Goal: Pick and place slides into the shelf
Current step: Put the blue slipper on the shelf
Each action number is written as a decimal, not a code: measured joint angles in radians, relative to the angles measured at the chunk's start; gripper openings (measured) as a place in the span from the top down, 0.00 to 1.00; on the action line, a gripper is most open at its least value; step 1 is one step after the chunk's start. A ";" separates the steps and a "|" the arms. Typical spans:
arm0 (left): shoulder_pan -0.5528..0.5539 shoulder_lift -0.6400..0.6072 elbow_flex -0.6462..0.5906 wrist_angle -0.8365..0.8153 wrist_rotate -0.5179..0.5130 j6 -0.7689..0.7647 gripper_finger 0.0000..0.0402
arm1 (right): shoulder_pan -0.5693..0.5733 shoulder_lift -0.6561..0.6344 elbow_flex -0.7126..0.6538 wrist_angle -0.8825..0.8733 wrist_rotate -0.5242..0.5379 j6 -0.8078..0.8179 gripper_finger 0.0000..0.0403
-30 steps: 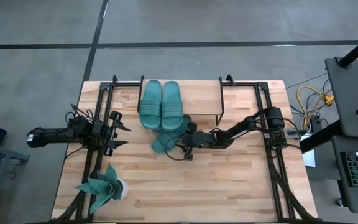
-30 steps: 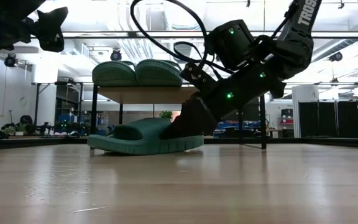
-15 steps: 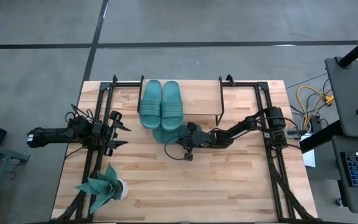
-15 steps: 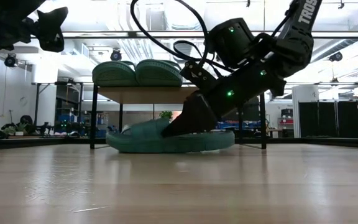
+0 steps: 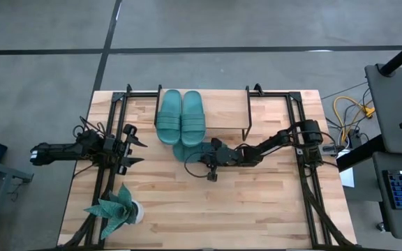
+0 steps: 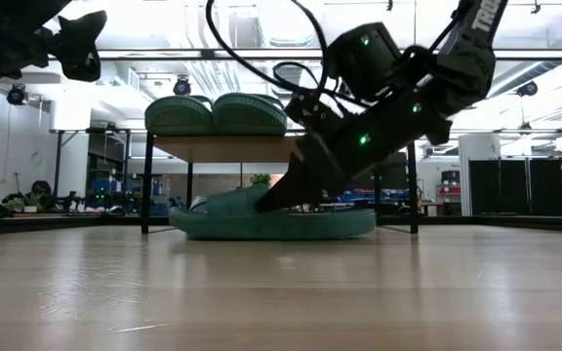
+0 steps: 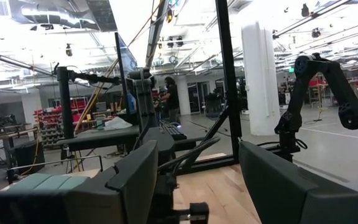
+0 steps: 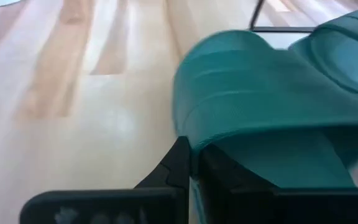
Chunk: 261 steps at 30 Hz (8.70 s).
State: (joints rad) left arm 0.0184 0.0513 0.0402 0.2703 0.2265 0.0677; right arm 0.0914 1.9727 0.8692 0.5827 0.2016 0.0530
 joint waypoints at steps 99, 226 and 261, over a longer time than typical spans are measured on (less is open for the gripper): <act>-0.101 1.258 0.288 0.819 -0.049 0.755 0.48 | 0.277 -0.524 0.008 -0.354 0.134 0.046 0.97; -0.169 1.014 0.188 0.748 0.203 0.728 0.83 | 0.641 -0.382 0.117 -0.392 0.872 -0.517 0.84; -0.169 0.881 0.162 0.792 -0.027 0.538 0.56 | 0.669 -0.381 0.172 -0.367 1.372 -0.444 0.85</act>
State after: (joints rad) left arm -0.1509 0.9327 0.2020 1.0618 0.1997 0.6056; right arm 0.7602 1.5917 1.0409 0.2161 1.5738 -0.3908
